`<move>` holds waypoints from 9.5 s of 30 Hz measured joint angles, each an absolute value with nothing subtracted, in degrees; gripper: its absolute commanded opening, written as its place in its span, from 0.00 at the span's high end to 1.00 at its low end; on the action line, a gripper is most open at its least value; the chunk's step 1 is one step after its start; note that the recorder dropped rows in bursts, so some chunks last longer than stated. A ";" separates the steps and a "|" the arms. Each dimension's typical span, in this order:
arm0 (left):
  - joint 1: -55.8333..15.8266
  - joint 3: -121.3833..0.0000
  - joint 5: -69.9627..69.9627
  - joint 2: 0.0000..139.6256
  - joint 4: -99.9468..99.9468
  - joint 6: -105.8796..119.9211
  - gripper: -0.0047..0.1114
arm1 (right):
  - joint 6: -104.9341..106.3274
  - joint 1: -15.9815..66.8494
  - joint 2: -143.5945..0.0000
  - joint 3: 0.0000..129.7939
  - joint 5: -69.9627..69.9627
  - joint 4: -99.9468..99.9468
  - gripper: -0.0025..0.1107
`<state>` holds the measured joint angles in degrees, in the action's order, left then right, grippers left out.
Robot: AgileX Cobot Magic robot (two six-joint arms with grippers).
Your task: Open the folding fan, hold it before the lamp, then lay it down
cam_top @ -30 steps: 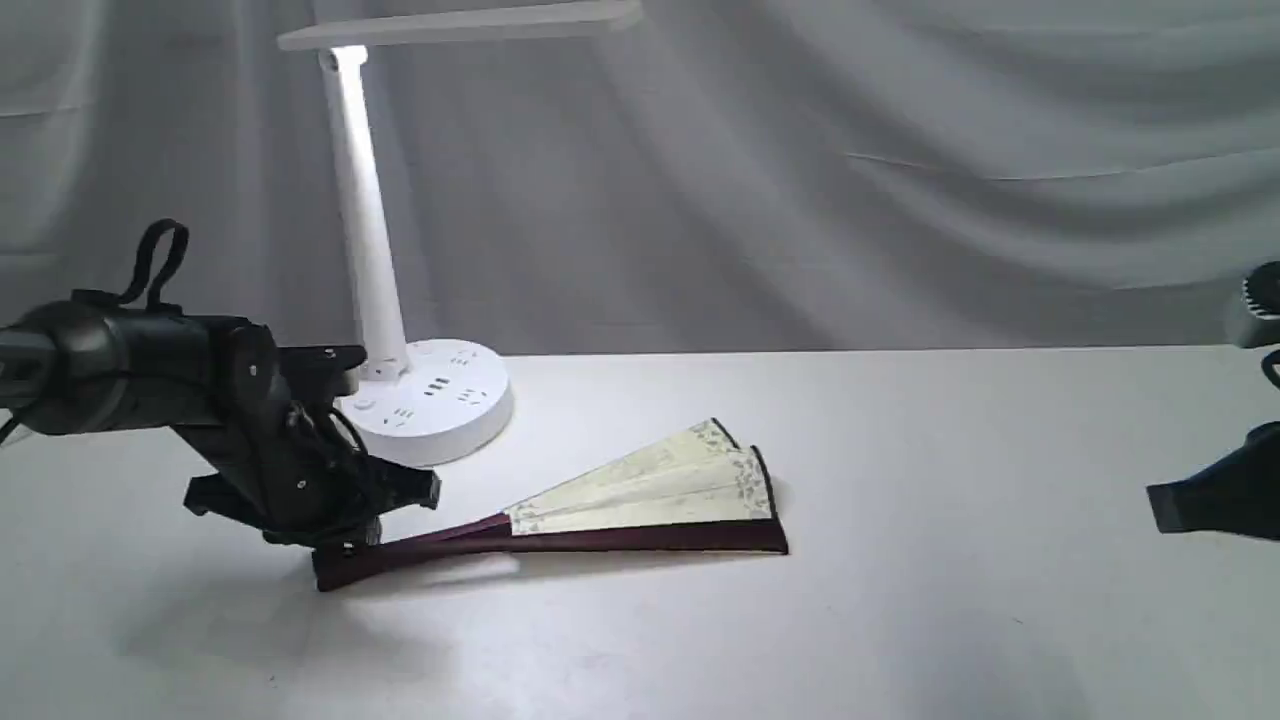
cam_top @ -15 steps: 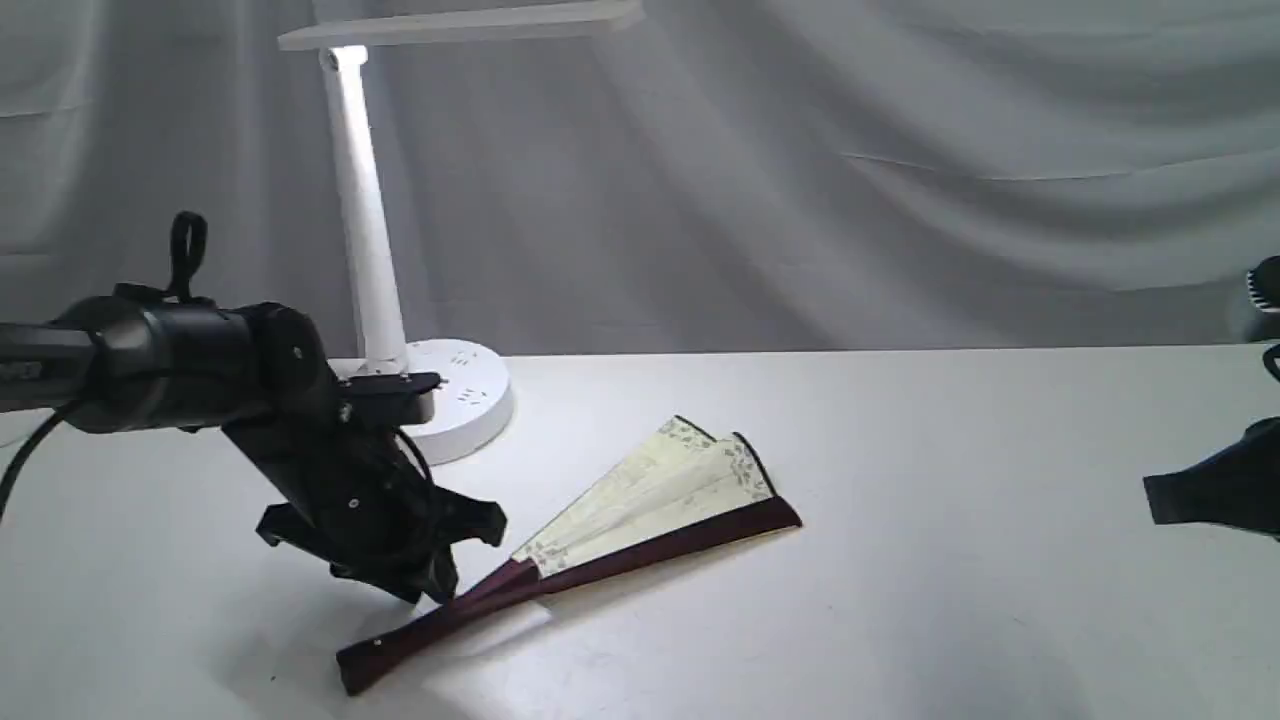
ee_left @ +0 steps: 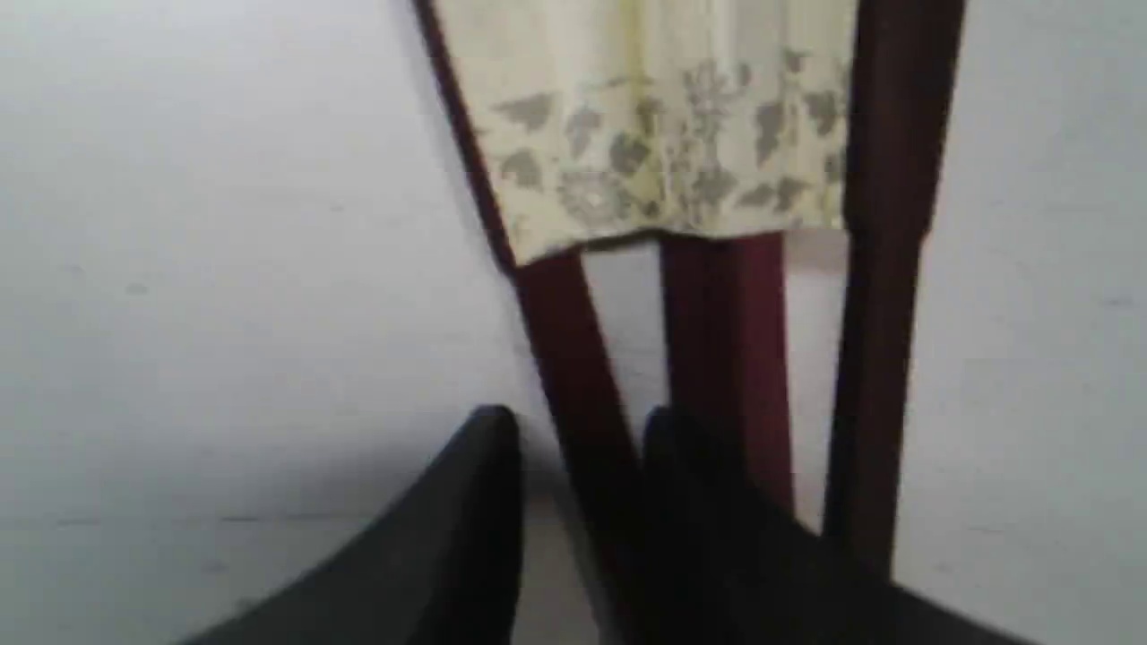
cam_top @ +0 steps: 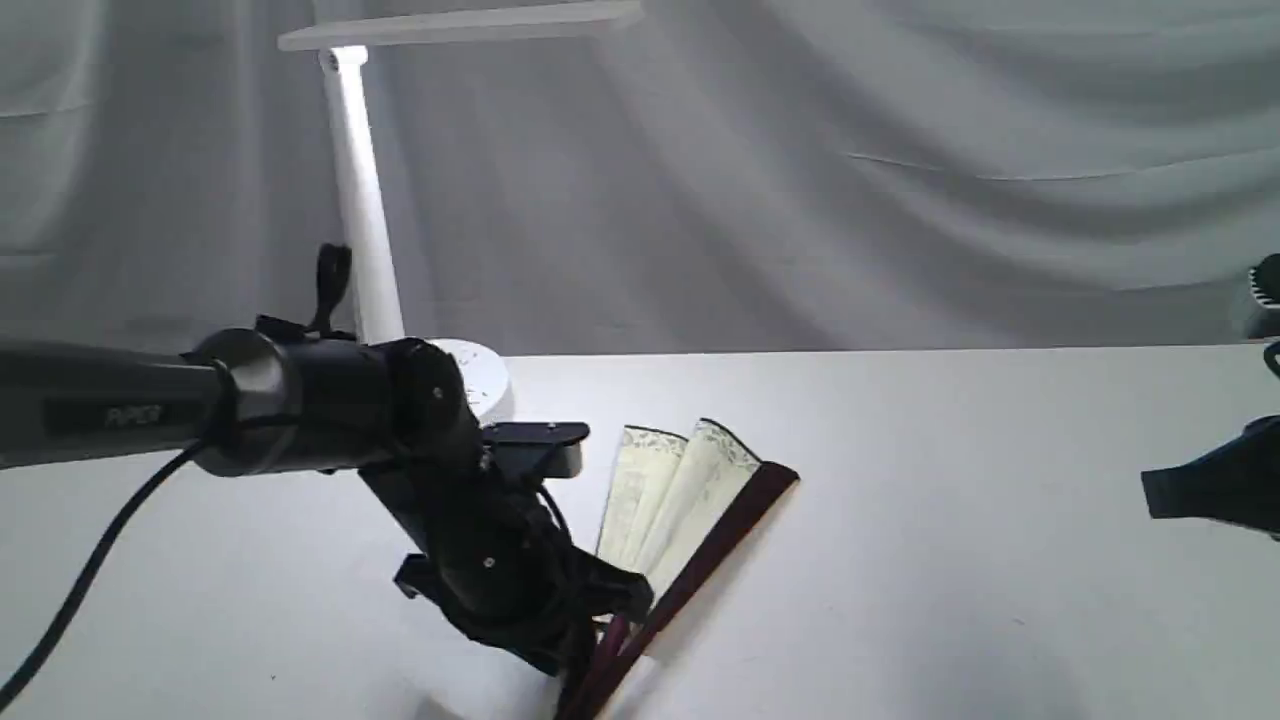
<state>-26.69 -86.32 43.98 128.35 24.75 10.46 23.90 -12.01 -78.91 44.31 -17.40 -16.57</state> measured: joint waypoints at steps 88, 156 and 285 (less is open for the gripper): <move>-8.04 -69.81 54.79 101.51 12.08 0.56 0.74 | 64.87 5.98 -122.02 59.92 -35.84 -100.23 0.48; -8.04 -69.81 53.40 101.51 12.08 0.56 0.74 | 55.14 6.60 -128.40 68.58 -43.76 -100.44 0.98; -14.31 -58.03 -69.08 130.17 -46.92 -98.43 0.60 | 57.87 -3.37 -119.10 68.46 -68.66 -86.52 0.98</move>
<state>-14.31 -58.03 -69.08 130.17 -46.92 -98.43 57.87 -3.37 -119.10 68.46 -68.66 -86.52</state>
